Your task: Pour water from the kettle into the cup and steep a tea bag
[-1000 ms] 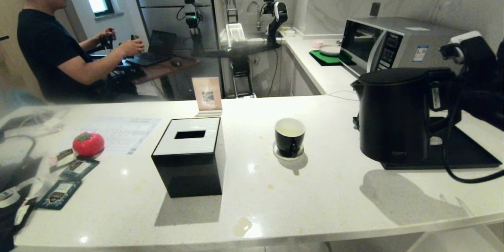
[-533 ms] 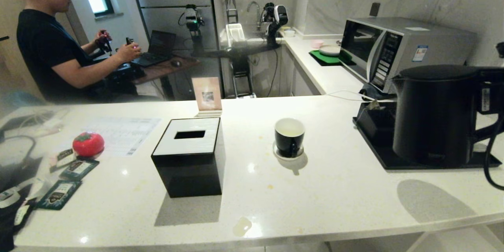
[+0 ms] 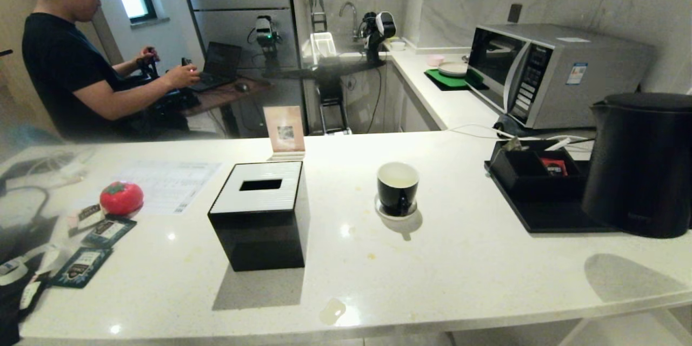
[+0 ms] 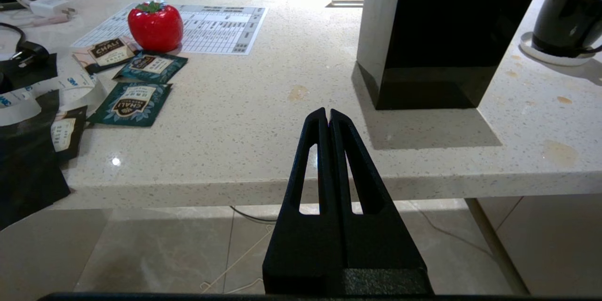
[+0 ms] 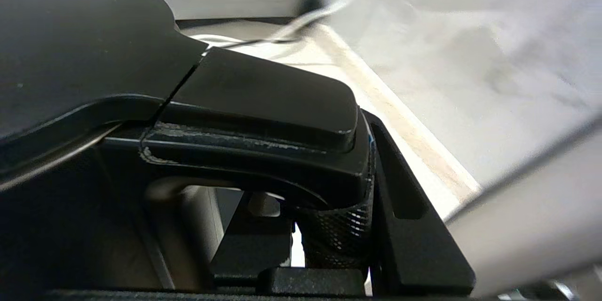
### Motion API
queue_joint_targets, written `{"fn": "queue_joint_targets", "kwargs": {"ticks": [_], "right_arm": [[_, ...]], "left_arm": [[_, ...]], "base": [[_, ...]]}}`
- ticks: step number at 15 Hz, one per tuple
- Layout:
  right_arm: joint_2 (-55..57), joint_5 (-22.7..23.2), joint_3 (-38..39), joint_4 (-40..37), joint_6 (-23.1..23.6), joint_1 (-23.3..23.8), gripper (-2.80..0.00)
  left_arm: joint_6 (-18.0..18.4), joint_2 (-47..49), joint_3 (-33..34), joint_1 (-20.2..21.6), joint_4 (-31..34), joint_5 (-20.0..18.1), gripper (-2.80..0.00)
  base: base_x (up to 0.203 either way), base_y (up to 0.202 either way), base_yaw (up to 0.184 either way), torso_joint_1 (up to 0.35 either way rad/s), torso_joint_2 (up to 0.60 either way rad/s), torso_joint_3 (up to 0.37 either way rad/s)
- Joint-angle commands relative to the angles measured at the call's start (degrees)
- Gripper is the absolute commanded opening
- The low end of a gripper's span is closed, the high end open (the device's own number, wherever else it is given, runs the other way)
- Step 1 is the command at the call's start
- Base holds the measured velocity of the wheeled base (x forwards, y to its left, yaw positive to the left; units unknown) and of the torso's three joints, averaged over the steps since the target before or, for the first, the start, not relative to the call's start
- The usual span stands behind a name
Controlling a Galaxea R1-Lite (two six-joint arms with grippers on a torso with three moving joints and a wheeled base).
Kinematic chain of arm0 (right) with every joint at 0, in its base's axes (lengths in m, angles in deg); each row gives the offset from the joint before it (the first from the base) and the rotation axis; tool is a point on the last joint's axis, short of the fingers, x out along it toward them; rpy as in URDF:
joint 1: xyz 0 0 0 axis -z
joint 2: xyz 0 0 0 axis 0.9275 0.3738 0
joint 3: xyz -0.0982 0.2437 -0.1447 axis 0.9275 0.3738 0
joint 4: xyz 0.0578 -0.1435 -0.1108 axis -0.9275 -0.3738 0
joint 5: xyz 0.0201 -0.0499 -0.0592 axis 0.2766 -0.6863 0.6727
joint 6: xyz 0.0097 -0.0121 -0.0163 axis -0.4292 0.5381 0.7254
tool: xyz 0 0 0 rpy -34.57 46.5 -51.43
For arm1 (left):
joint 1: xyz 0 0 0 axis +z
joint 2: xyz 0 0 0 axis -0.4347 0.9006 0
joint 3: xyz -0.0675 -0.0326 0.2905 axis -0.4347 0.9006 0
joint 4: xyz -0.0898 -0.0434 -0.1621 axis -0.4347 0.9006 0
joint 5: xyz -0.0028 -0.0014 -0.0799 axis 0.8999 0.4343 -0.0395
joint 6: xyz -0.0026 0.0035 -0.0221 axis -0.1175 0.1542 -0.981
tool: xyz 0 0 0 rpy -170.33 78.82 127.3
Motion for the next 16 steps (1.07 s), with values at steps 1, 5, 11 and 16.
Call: {"fn": "queue_joint_targets", "kwargs": {"ticks": [1, 5, 11, 16], "right_arm": [[0.23, -0.06, 2.72, 3.36, -0.13, 3.31, -2.80], [1.50, 0.04, 3.80, 6.92, -2.34, 6.35, -2.80], [5.62, 0.04, 6.44, 13.41, -3.46, 10.64, -2.80], [10.32, 0.15, 7.29, 17.86, -3.53, 14.21, -2.80]], "left_arm": [[-0.02, 0.09, 0.00, 0.01, -0.03, 0.03, -2.80], [-0.02, 0.09, 0.00, 0.01, -0.03, 0.03, -2.80], [-0.02, 0.09, 0.00, 0.01, -0.03, 0.03, -2.80], [-0.02, 0.09, 0.00, 0.01, -0.03, 0.03, -2.80]], "base": [[0.000, 0.000, 0.000, 0.000, 0.00, 0.000], [0.000, 0.000, 0.000, 0.000, 0.00, 0.000], [0.000, 0.000, 0.000, 0.000, 0.00, 0.000], [0.000, 0.000, 0.000, 0.000, 0.00, 0.000]]}}
